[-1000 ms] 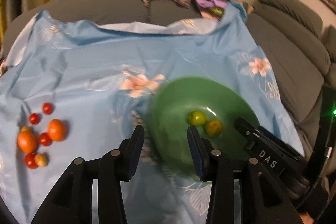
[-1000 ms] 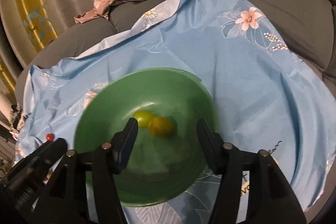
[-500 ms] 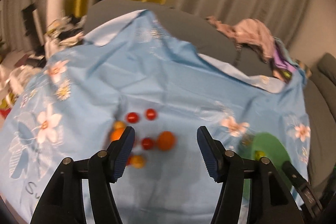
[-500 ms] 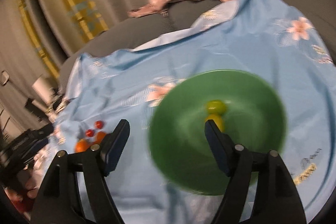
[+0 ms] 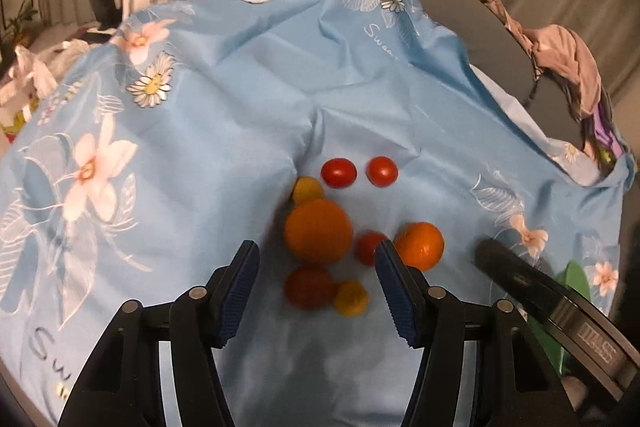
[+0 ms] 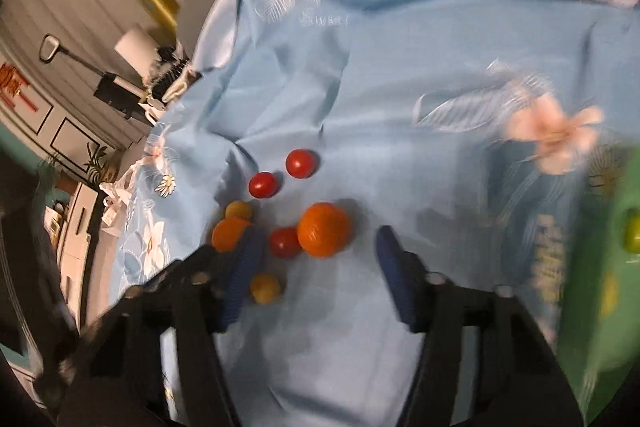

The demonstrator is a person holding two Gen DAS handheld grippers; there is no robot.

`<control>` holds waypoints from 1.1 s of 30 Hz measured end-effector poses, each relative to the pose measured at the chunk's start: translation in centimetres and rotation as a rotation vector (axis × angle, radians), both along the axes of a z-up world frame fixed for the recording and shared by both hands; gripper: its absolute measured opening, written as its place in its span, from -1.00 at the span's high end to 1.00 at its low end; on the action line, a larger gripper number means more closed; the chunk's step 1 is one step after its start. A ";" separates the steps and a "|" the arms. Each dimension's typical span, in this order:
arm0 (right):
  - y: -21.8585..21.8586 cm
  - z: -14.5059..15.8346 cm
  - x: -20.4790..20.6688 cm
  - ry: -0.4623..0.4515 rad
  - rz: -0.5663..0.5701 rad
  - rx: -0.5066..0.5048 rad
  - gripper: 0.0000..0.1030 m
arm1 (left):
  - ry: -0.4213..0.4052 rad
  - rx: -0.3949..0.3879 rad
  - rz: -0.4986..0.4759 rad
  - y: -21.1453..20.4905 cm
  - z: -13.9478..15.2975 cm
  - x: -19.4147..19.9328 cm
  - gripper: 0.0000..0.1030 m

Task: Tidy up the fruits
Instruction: 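Grasp an orange with the right gripper while the left grasps the large orange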

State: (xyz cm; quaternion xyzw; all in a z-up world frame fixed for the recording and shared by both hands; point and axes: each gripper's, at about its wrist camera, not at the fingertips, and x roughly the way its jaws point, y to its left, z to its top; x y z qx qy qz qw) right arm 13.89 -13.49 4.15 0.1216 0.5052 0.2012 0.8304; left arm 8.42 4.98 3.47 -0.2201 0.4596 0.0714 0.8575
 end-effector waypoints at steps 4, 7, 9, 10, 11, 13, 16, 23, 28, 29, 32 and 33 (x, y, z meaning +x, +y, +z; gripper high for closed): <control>1.2 -2.9 1.9 0.069 -0.017 0.017 0.12 | -0.011 -0.008 0.001 0.4 0.1 0.7 0.00; 1.9 -3.8 2.2 0.084 -0.010 0.003 0.23 | -0.003 -0.026 -0.005 0.4 -0.1 1.3 0.05; 1.6 -4.1 2.3 0.088 -0.015 0.022 0.24 | 0.018 -0.032 -0.006 0.2 -0.6 1.9 0.06; 1.4 -4.1 2.3 0.090 -0.018 0.031 0.24 | 0.031 -0.026 -0.008 0.0 -0.8 2.1 0.06; 1.3 -4.1 2.2 0.093 -0.019 0.038 0.24 | 0.040 -0.019 -0.009 -0.1 -1.0 2.3 0.06; 1.1 -4.2 2.1 0.095 -0.022 0.047 0.24 | 0.052 -0.009 -0.005 -0.3 -1.2 2.4 0.06; 0.6 -4.3 1.9 0.104 -0.031 0.065 0.25 | 0.061 0.009 0.002 -0.5 -1.4 2.7 0.06; -0.6 -4.0 1.5 0.097 -0.061 0.049 0.25 | 0.067 0.038 0.014 -0.8 -1.8 3.3 0.06; -1.7 -3.6 1.3 0.095 -0.087 0.051 0.25 | 0.110 -0.003 0.017 -1.0 -3.2 4.2 0.07; -1.8 -3.5 1.2 0.090 -0.089 0.048 0.25 | 0.111 -0.020 0.027 -0.8 -3.5 4.3 0.08; -1.9 -3.2 0.9 0.079 -0.093 0.045 0.25 | 0.097 0.012 0.037 -1.1 -3.3 4.4 0.09; -2.1 -3.1 0.9 0.076 -0.093 0.045 0.25 | 0.092 0.017 0.039 -1.1 -3.3 4.3 0.10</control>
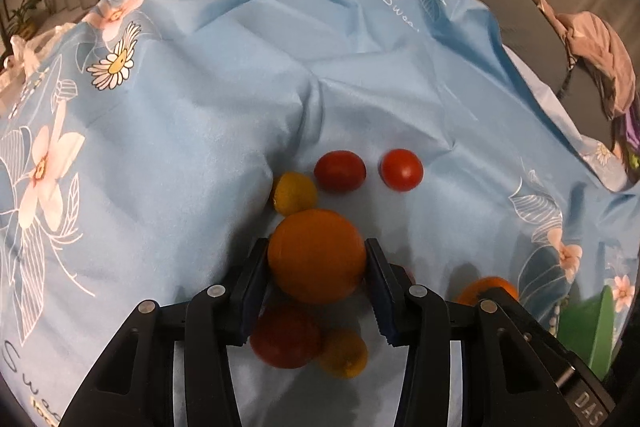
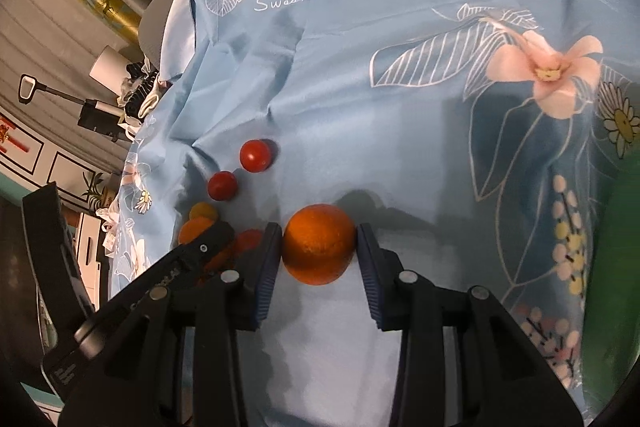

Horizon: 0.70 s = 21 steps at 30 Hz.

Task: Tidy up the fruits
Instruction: 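Grasp an orange with the right gripper while the left grasps the large orange, then carry both held oranges over the green bowl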

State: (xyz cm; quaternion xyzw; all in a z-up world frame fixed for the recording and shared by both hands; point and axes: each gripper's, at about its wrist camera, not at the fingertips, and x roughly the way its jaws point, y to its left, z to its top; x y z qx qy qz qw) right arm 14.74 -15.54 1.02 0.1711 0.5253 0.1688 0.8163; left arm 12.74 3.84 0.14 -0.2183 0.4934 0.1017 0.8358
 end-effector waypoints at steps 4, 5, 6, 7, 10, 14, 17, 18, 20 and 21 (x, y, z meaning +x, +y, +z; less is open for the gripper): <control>-0.5 0.3 -0.2 -0.010 -0.013 -0.002 0.25 | 0.002 0.003 -0.002 -0.1 0.1 -0.3 0.11; -0.6 0.4 -0.2 -0.014 -0.015 -0.005 0.25 | 0.006 0.000 0.001 0.0 0.2 -0.4 0.12; -0.6 0.5 -0.3 -0.018 -0.016 -0.007 0.25 | 0.006 -0.001 0.001 -0.1 0.3 -0.5 0.12; -0.7 0.6 -0.4 -0.022 -0.019 -0.007 0.25 | 0.000 0.000 0.001 -0.1 0.5 -0.7 0.12; -1.2 1.1 -0.7 -0.036 -0.031 -0.009 0.25 | -0.030 0.002 -0.006 -0.4 1.2 -0.9 0.12; -1.7 1.9 -1.2 -0.059 -0.047 -0.015 0.25 | -0.082 -0.006 -0.033 -1.0 2.9 -2.0 0.12; -2.2 2.8 -1.8 -0.086 -0.055 -0.021 0.25 | -0.128 -0.012 -0.054 -1.7 4.2 -2.7 0.12; -2.4 3.1 -2.0 -0.095 -0.060 -0.025 0.25 | -0.144 -0.012 -0.064 -2.0 4.7 -2.9 0.12; -2.8 3.8 -2.3 -0.118 -0.073 -0.034 0.25 | -0.167 -0.010 -0.083 -2.5 5.6 -3.5 0.12; -3.0 4.0 -2.6 -0.127 -0.077 -0.036 0.25 | -0.180 -0.011 -0.093 -2.8 6.0 -3.8 0.12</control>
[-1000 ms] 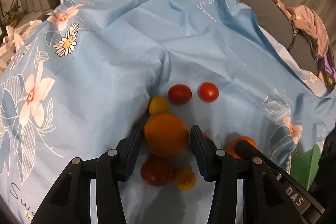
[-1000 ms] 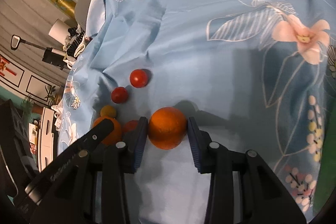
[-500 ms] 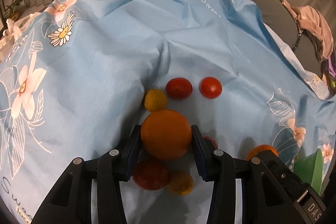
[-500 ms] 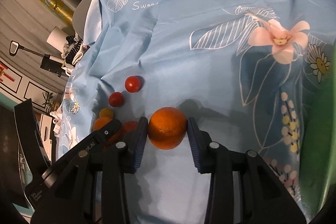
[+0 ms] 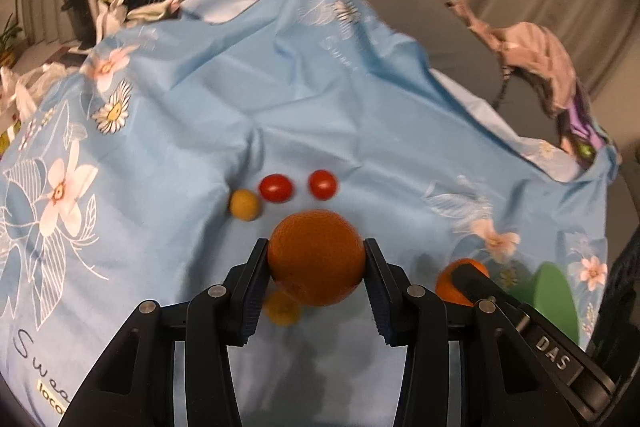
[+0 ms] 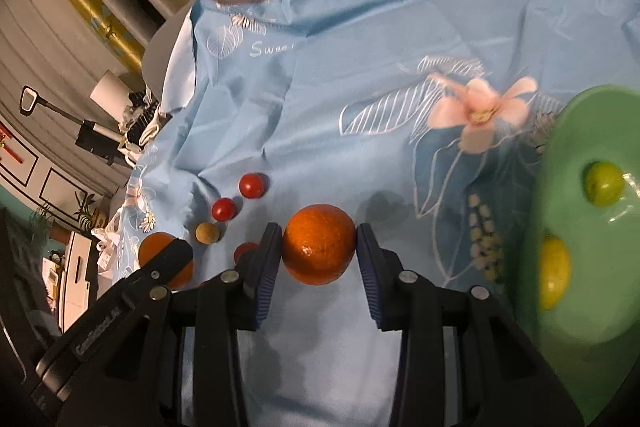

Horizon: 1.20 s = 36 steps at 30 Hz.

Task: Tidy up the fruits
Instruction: 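Carry both held oranges over the green bowl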

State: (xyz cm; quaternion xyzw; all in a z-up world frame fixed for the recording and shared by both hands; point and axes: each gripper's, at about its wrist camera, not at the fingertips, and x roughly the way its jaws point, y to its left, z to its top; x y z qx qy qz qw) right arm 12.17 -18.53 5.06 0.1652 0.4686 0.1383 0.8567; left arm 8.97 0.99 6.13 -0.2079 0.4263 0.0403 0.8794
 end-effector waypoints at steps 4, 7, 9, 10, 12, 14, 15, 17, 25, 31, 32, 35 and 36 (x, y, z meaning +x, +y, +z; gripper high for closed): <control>-0.9 1.4 -0.8 -0.042 -0.016 0.000 0.25 | -0.042 0.009 -0.036 -1.2 1.4 -0.8 0.12; -1.5 2.3 -1.4 -0.069 -0.031 0.004 0.25 | -0.076 0.021 -0.065 -2.1 2.4 -1.2 0.12; -1.9 2.9 -1.8 -0.086 -0.039 0.006 0.25 | -0.097 0.021 -0.088 -2.8 3.0 -1.6 0.12; -2.3 3.3 -2.1 -0.100 -0.045 0.007 0.25 | -0.108 0.022 -0.103 -3.2 3.4 -1.7 0.12; -2.9 3.9 -2.6 -0.122 -0.059 0.003 0.25 | -0.126 0.023 -0.126 -3.9 3.8 -2.1 0.12; -3.3 4.5 -3.1 -0.144 -0.078 -0.008 0.25 | -0.144 0.026 -0.147 -4.5 4.3 -2.3 0.12; -3.6 4.8 -3.4 -0.153 -0.088 -0.011 0.25 | -0.152 0.027 -0.159 -4.9 4.5 -2.5 0.12; -4.3 5.3 -3.8 -0.169 -0.105 -0.015 0.25 | -0.166 0.027 -0.182 -5.7 4.8 -2.8 0.12; -7.5 7.8 -6.1 -0.254 -0.192 -0.013 0.24 | -0.213 0.053 -0.287 -9.3 6.2 -3.4 0.12; -9.8 8.8 -7.4 -0.292 -0.256 -0.025 0.24 | -0.224 0.063 -0.361 -12.0 6.5 -3.4 0.12; -10.3 8.8 -7.5 -0.293 -0.266 -0.022 0.24 | -0.225 0.073 -0.372 -12.6 6.5 -3.4 0.12; -11.5 9.0 -7.9 -0.297 -0.298 -0.018 0.24 | -0.228 0.090 -0.412 -14.0 6.8 -3.3 0.12; -12.0 9.0 -8.1 -0.299 -0.309 -0.013 0.24 | -0.228 0.090 -0.428 -14.5 6.9 -3.3 0.12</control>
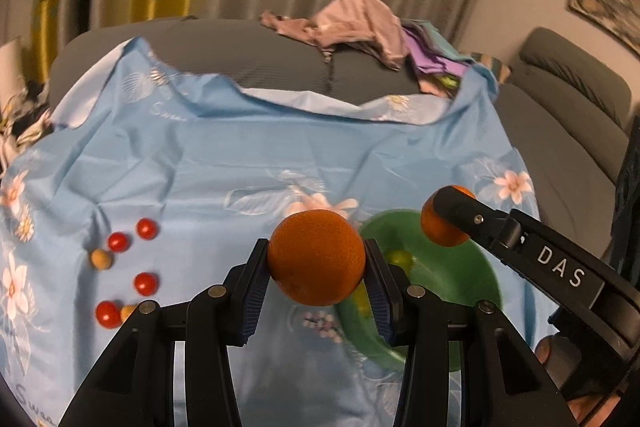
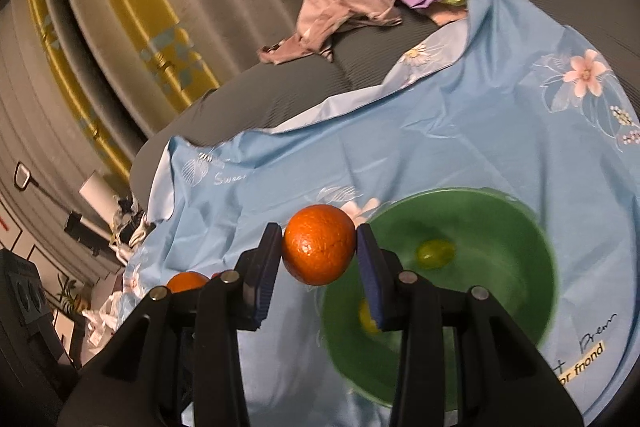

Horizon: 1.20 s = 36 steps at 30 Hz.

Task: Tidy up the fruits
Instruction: 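Carry both held oranges over the green bowl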

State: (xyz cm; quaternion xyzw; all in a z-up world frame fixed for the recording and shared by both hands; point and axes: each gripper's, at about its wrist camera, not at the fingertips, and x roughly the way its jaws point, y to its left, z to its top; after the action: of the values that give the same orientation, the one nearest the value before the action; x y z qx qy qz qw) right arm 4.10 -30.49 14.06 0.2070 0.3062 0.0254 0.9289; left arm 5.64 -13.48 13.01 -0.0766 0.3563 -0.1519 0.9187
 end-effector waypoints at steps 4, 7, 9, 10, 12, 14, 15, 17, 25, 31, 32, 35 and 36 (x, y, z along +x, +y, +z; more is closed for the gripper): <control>-1.3 0.2 -0.5 -0.002 -0.038 0.004 0.24 | -0.004 0.005 -0.055 -1.6 0.3 0.3 0.12; -2.3 0.0 -0.6 0.009 -0.074 0.005 0.24 | -0.010 0.013 -0.076 -2.7 0.0 0.5 0.12; -2.8 -0.3 -0.5 0.021 -0.093 0.000 0.24 | -0.002 0.027 -0.085 -3.3 -0.6 0.7 0.12; -3.0 -0.4 -0.5 0.026 -0.100 -0.002 0.24 | 0.006 0.027 -0.093 -3.6 -0.8 0.9 0.12; -3.4 -0.6 -0.3 0.036 -0.110 -0.004 0.24 | 0.022 0.020 -0.115 -4.2 -1.2 1.1 0.12; -3.7 -0.9 -0.2 0.051 -0.124 -0.010 0.24 | 0.029 0.030 -0.133 -4.8 -1.5 1.1 0.12; -3.9 -1.0 -0.2 0.059 -0.131 -0.014 0.24 | 0.029 0.035 -0.142 -5.1 -1.7 1.0 0.12; -4.3 -1.2 -0.1 0.071 -0.140 -0.015 0.24 | 0.036 0.033 -0.157 -5.6 -1.9 0.9 0.12; -5.7 -2.2 0.0 0.110 -0.180 -0.018 0.24 | 0.100 0.004 -0.212 -6.9 -3.3 1.5 0.12; -6.4 -2.8 0.1 0.142 -0.197 -0.034 0.24 | 0.133 -0.023 -0.231 -7.5 -4.0 1.6 0.12; -6.5 -2.9 0.1 0.147 -0.199 -0.035 0.24 | 0.135 -0.020 -0.231 -7.5 -4.1 1.6 0.12; -6.7 -3.4 0.3 0.166 -0.206 -0.038 0.24 | 0.147 -0.017 -0.234 -7.7 -4.4 1.6 0.12; -6.8 -3.4 0.4 0.171 -0.206 -0.039 0.24 | 0.152 -0.020 -0.238 -7.8 -4.5 1.6 0.12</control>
State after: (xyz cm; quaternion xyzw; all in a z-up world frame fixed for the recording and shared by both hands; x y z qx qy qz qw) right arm 4.50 -37.26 10.63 0.2207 0.3619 -0.0939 0.9009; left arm 7.27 -21.24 8.49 -0.0542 0.4301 -0.2568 0.8638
